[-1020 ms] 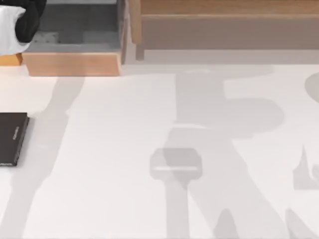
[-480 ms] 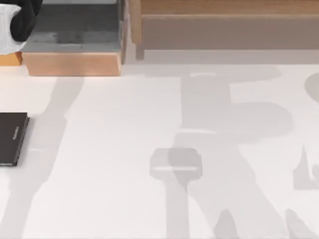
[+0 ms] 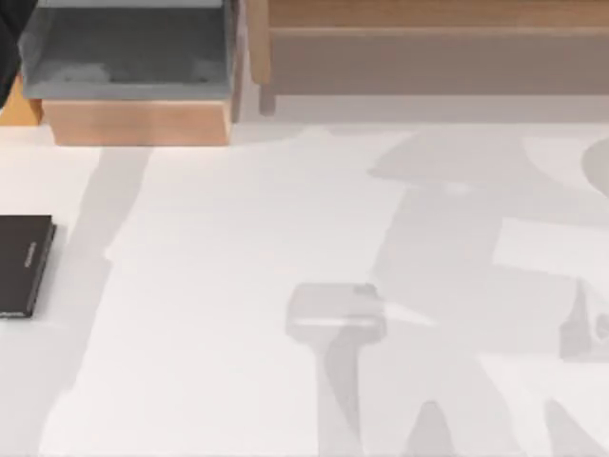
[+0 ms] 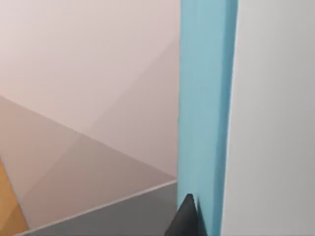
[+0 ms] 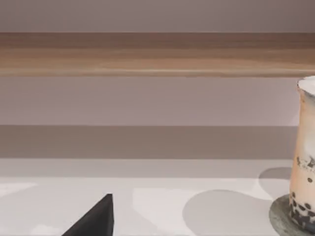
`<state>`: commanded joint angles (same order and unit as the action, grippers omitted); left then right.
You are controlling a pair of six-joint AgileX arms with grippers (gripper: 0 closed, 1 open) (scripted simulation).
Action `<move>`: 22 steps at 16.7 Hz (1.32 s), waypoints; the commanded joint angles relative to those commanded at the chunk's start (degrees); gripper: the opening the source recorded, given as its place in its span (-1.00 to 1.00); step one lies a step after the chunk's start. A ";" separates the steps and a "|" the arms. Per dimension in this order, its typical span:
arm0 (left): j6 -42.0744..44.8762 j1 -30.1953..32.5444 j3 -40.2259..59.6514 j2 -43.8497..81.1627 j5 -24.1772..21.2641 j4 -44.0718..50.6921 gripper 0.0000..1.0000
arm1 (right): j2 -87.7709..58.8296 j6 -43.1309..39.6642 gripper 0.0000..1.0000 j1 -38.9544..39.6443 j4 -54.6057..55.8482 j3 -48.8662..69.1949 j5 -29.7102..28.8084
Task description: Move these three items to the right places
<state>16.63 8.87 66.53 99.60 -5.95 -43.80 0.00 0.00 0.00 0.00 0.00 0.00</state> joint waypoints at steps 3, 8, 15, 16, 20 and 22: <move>15.99 -3.81 -10.48 -6.82 -9.12 -3.89 -1.00 | 0.00 0.00 1.00 0.00 0.00 0.00 0.00; 51.41 -13.78 -26.60 -15.35 -20.11 -8.30 -1.00 | 0.00 0.00 1.00 0.00 0.00 0.00 0.00; 84.96 -32.73 -46.34 -11.20 -22.17 -1.31 -1.00 | 0.00 0.00 1.00 0.00 0.00 0.00 0.00; 87.30 -34.36 -48.25 -10.22 -22.00 0.05 -1.00 | 0.00 0.00 1.00 0.00 0.00 0.00 0.00; 90.97 -37.82 -51.10 -8.41 -20.87 2.26 -1.00 | 0.00 0.00 1.00 0.00 0.00 0.00 0.00; 90.97 -37.82 -51.10 -8.41 -20.87 2.26 -1.00 | 0.00 0.00 1.00 0.00 0.00 0.00 0.00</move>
<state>107.60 -28.96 15.44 91.18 -26.82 -41.54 0.00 0.00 0.00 0.00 0.00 0.00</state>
